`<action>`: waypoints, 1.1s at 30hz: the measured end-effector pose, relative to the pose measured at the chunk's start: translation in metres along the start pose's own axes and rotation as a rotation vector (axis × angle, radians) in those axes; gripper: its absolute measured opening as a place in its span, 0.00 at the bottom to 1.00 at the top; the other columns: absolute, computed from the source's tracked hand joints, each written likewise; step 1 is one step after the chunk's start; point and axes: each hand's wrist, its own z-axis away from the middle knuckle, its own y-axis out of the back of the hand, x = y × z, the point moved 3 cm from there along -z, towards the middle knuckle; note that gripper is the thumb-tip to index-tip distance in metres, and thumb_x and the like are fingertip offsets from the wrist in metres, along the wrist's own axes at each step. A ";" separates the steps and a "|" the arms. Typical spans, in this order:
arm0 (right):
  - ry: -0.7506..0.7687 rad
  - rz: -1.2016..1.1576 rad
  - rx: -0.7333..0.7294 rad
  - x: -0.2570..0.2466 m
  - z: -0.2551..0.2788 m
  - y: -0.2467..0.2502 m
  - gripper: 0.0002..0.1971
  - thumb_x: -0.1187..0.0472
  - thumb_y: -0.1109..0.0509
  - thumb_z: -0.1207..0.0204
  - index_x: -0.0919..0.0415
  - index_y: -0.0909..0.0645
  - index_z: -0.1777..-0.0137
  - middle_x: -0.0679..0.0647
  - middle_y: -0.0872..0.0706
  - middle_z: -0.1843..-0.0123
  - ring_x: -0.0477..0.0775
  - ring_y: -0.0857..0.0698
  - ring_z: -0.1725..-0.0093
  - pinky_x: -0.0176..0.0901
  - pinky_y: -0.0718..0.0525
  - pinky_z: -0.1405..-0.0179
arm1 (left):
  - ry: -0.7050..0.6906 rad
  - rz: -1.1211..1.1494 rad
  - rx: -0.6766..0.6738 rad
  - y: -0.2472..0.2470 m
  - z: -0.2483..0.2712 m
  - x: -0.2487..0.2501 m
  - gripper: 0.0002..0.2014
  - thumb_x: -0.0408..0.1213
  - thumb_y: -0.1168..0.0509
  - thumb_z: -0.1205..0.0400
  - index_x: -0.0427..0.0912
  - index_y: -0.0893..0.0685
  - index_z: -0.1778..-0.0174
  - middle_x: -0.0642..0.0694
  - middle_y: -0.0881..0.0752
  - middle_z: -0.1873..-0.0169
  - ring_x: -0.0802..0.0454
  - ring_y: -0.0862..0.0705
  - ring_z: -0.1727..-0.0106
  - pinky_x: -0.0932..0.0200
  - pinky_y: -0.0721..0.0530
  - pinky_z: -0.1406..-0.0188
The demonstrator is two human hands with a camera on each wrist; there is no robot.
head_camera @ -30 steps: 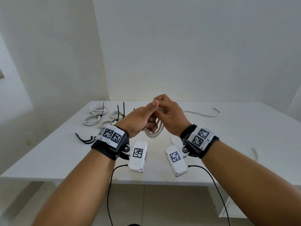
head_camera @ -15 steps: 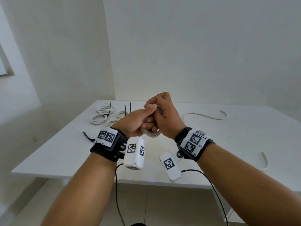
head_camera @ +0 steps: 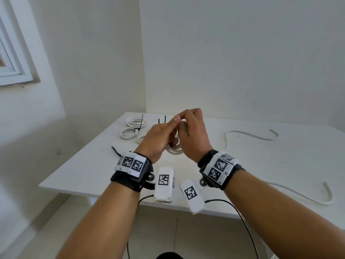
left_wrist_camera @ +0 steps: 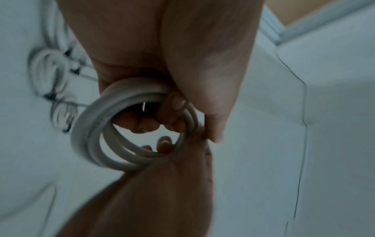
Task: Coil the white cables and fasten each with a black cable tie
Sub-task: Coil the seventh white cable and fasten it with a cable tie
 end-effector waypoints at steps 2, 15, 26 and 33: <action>-0.058 -0.054 0.032 0.000 -0.004 0.001 0.05 0.67 0.38 0.15 0.64 0.20 0.50 0.54 0.27 0.45 0.32 0.19 0.65 0.22 0.23 0.69 | 0.053 0.243 -0.063 -0.002 0.005 0.001 0.25 0.54 0.40 0.14 0.31 0.15 0.52 0.45 0.31 0.74 0.50 0.28 0.71 0.57 0.24 0.66; -0.203 -0.256 -0.178 -0.003 -0.013 -0.048 0.09 0.58 0.34 0.16 0.64 0.19 0.54 0.56 0.14 0.65 0.47 0.17 0.69 0.44 0.16 0.65 | 0.074 0.400 0.278 0.048 0.015 -0.012 0.18 0.47 0.38 0.14 0.44 0.24 0.69 0.49 0.30 0.79 0.57 0.38 0.81 0.64 0.46 0.85; -0.164 0.175 -0.772 0.027 -0.018 -0.142 0.11 0.52 0.30 0.20 0.58 0.11 0.56 0.49 0.09 0.62 0.48 0.10 0.60 0.40 0.14 0.58 | 0.191 0.155 0.621 0.173 0.038 -0.039 0.19 0.45 0.33 0.18 0.44 0.28 0.74 0.50 0.35 0.81 0.55 0.42 0.85 0.65 0.46 0.83; -0.012 0.466 -0.946 0.031 -0.015 -0.185 0.08 0.58 0.27 0.24 0.59 0.10 0.50 0.52 0.09 0.49 0.54 0.13 0.47 0.46 0.13 0.47 | 0.198 0.195 0.754 0.216 0.054 -0.042 0.19 0.41 0.33 0.20 0.43 0.29 0.75 0.52 0.35 0.84 0.56 0.43 0.85 0.67 0.47 0.84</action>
